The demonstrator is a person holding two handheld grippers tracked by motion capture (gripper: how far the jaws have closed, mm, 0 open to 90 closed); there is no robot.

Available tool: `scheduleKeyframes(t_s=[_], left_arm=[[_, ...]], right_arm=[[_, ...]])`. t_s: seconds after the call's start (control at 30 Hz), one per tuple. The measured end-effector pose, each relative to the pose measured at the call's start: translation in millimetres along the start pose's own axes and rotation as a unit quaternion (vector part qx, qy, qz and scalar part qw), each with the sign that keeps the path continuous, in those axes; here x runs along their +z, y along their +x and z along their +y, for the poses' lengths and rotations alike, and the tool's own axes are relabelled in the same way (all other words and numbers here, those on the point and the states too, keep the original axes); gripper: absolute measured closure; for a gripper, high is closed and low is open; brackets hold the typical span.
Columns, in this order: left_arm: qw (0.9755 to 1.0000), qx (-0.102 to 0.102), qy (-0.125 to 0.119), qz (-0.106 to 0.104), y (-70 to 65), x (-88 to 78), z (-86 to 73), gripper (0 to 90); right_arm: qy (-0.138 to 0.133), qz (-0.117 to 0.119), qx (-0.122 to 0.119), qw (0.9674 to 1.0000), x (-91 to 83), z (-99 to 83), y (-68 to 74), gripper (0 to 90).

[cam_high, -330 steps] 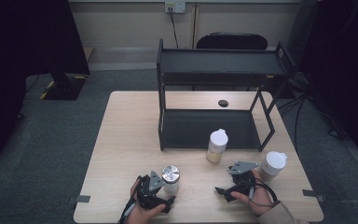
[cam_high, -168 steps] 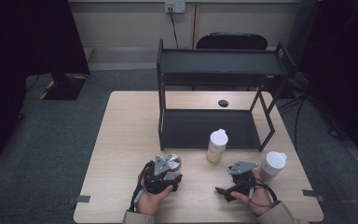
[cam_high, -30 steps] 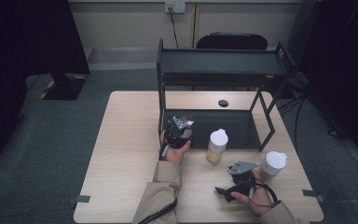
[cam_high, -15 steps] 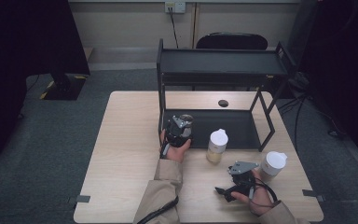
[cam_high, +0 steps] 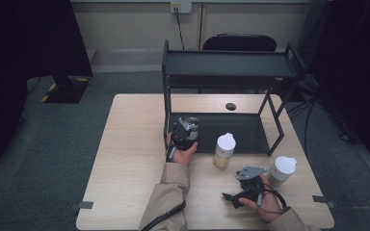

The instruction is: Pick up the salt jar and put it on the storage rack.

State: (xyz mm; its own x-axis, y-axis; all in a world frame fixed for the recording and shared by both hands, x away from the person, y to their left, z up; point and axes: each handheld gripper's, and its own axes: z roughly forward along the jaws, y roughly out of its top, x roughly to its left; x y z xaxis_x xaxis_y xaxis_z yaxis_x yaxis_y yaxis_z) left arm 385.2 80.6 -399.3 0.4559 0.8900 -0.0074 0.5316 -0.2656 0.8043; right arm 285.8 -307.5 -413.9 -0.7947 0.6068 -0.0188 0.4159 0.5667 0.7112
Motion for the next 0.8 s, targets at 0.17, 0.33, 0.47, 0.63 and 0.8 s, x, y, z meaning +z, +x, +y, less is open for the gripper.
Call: scheduleKeyframes(t_s=[0.17, 0.33, 0.47, 0.63, 0.8], left_arm=[[1.0000, -0.007, 0.000, 0.003, 0.0, 3.1, -0.6, 31.0], [1.0000, -0.007, 0.003, 0.006, 0.3, 5.1, 2.7, 31.0], [0.9999, -0.010, 0.001, 0.009, -0.4, 7.2, 3.2, 31.0], [0.9999, -0.011, 0.004, 0.011, -0.6, 8.9, 5.8, 31.0], [0.9998, -0.008, 0.011, 0.016, -2.2, 10.8, 10.9, 30.9]], right_arm=[[0.000, 0.000, 0.000, 1.0000, 0.0, 0.0, 0.0, 0.0], [0.000, 0.000, 0.000, 1.0000, 0.0, 0.0, 0.0, 0.0], [0.000, 0.000, 0.000, 1.0000, 0.0, 0.0, 0.0, 0.0], [0.000, 0.000, 0.000, 1.0000, 0.0, 0.1, 0.0, 0.0], [0.000, 0.000, 0.000, 1.0000, 0.0, 0.1, 0.0, 0.0]])
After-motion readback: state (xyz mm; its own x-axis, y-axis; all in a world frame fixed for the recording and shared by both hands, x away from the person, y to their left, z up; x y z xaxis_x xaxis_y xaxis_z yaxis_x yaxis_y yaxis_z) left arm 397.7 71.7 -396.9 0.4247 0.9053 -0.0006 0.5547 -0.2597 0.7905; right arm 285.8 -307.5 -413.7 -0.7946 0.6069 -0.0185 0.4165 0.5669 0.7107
